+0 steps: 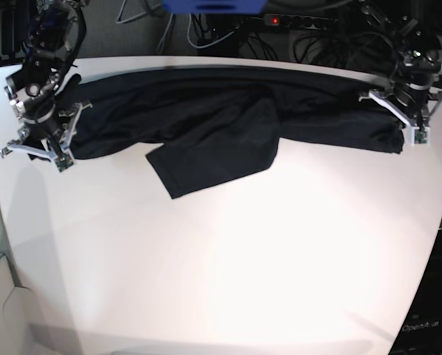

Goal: Fold the T-shirt properly
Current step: 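Return the right gripper to the band end and open the left gripper, then move the left gripper over the folded sleeve and pinch its cuff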

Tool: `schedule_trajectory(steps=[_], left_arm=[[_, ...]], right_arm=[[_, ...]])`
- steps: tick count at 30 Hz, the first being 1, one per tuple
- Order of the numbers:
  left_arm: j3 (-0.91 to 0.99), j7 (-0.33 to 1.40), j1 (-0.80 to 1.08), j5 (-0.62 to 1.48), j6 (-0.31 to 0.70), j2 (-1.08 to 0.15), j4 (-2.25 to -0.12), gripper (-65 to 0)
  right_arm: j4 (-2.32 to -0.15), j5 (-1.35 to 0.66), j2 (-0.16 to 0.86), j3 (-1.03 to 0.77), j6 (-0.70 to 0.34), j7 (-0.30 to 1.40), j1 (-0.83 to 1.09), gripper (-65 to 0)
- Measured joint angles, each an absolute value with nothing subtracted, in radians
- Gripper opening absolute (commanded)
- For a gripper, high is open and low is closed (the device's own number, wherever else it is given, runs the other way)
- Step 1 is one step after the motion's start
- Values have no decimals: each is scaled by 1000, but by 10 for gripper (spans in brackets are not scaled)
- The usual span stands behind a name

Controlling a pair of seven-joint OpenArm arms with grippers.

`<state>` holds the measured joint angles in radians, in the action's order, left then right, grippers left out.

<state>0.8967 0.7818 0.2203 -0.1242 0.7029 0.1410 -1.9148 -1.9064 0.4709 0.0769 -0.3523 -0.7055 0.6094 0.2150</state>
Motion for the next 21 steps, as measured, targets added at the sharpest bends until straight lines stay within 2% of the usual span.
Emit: schedule_trajectory(steps=[5, 7, 12, 19, 21], left_arm=[[910, 776, 229, -121, 704, 146, -1915, -385], [961, 767, 223, -115, 703, 162, -1915, -311], [1038, 782, 211, -130, 694, 164, -1915, -297], [1030, 790, 168, -128, 701, 166, -1915, -295], [976, 796, 151, -144, 688, 161, -1915, -295]], right_arm=[[-1906, 471, 77, -352, -706, 610, 214, -469], [-1906, 471, 77, -353, -706, 610, 214, -469], [-1906, 471, 77, -352, -706, 609, 214, -469], [-1906, 471, 76, -352, -706, 611, 212, -469], [-1906, 471, 68, -352, -706, 611, 211, -469]])
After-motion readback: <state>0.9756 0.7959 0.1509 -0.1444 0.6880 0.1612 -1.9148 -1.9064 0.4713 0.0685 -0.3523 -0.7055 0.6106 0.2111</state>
